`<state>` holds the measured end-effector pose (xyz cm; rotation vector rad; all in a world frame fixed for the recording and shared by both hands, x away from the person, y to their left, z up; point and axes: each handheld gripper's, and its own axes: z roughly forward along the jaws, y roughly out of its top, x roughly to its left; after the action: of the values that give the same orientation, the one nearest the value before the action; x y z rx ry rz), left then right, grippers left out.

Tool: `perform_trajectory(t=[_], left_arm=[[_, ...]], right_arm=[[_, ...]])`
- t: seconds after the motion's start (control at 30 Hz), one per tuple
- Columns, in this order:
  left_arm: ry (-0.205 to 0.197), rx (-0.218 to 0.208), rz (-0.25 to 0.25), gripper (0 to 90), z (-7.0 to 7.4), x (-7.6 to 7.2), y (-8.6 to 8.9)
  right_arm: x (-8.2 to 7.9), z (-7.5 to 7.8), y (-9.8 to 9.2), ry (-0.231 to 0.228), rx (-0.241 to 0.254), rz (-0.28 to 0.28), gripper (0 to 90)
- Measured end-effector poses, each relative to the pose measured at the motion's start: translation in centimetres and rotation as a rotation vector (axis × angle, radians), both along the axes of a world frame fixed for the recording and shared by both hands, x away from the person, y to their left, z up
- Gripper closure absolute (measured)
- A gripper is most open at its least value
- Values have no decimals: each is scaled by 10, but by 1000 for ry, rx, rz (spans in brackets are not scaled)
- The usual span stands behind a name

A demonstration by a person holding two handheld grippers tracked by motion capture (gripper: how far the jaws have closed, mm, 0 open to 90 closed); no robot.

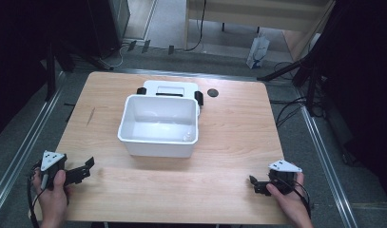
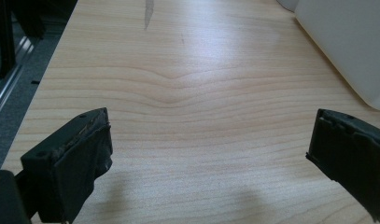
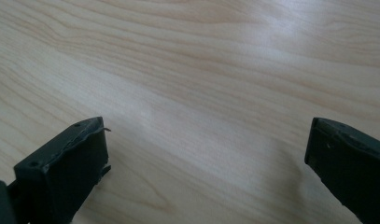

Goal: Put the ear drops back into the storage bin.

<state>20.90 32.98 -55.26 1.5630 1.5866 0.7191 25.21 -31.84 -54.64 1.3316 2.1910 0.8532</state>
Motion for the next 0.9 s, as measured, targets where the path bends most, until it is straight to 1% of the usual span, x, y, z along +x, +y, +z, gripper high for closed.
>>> perform_trajectory(t=[0.1, 0.2, 0.3, 0.43, 0.47, 0.5, 0.57, 0.6, 0.63, 0.77, 0.9], left_arm=[[0, -2, 1, 4, 0, 0, 0], [0, -1, 0, 4, 0, 0, 0], [0, 2, -1, 4, 0, 0, 0], [2, 9, -2, 4, 0, 0, -1], [6, 12, -3, 5, 0, 0, -1], [6, 12, -3, 4, 0, 0, -1], [7, 16, -7, 5, 0, 0, -1], [7, 18, -6, 4, 0, 0, -2], [13, 20, -12, 5, 0, 1, -2], [13, 20, -11, 4, 0, 1, -2], [10, 8, -9, 4, 0, 1, -1]], right_arm=[[-6, -4, -6, -7, 22, -7, 0], [-11, -3, -12, -11, 53, -12, 0], [-16, -3, -14, -19, 57, -12, 0], [-24, -3, -21, -70, 114, -32, 0], [-25, -3, -22, -83, 120, -37, 0], [-25, -3, -22, -83, 120, -37, 0], [-30, -2, -23, -117, 144, -51, 0], [-33, -1, -26, -148, 171, -65, 0], [-34, -1, -28, -159, 186, -76, 0], [-33, -1, -33, -150, 229, -105, 0], [-32, -1, -32, -145, 225, -108, 0]])
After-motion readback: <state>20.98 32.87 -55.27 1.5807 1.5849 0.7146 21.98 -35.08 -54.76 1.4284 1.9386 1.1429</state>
